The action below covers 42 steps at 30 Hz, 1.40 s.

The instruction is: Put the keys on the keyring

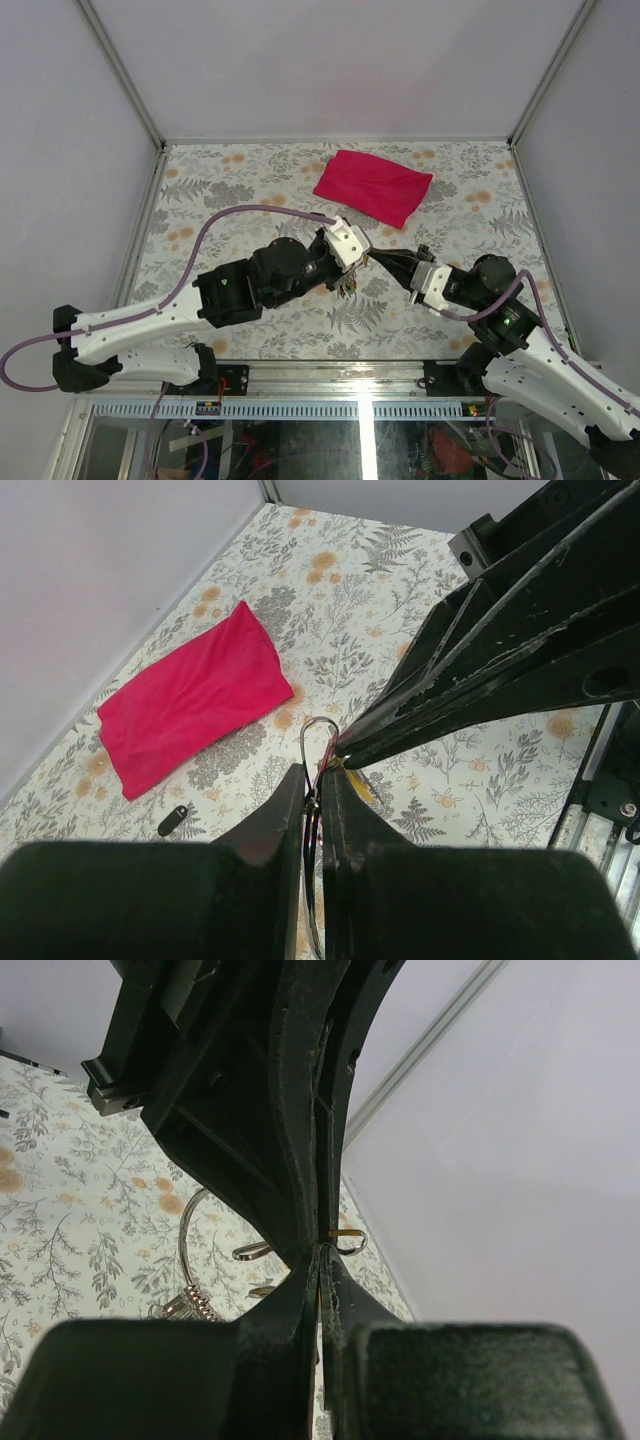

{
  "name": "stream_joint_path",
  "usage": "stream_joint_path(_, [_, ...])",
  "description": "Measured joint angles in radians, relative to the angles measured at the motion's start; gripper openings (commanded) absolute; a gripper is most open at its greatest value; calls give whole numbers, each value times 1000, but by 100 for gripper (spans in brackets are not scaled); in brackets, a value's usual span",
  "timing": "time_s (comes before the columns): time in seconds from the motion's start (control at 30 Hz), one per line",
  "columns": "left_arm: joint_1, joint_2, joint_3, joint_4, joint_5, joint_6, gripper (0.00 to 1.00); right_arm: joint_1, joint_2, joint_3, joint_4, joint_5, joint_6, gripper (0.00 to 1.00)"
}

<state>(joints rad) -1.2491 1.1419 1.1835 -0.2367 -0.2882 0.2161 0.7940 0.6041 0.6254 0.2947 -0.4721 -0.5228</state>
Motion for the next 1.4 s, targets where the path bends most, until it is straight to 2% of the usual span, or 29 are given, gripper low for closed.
stream_joint_path(1.4, [6, 37, 32, -3, 6, 0, 0, 11, -26, 0, 2, 116, -45, 0])
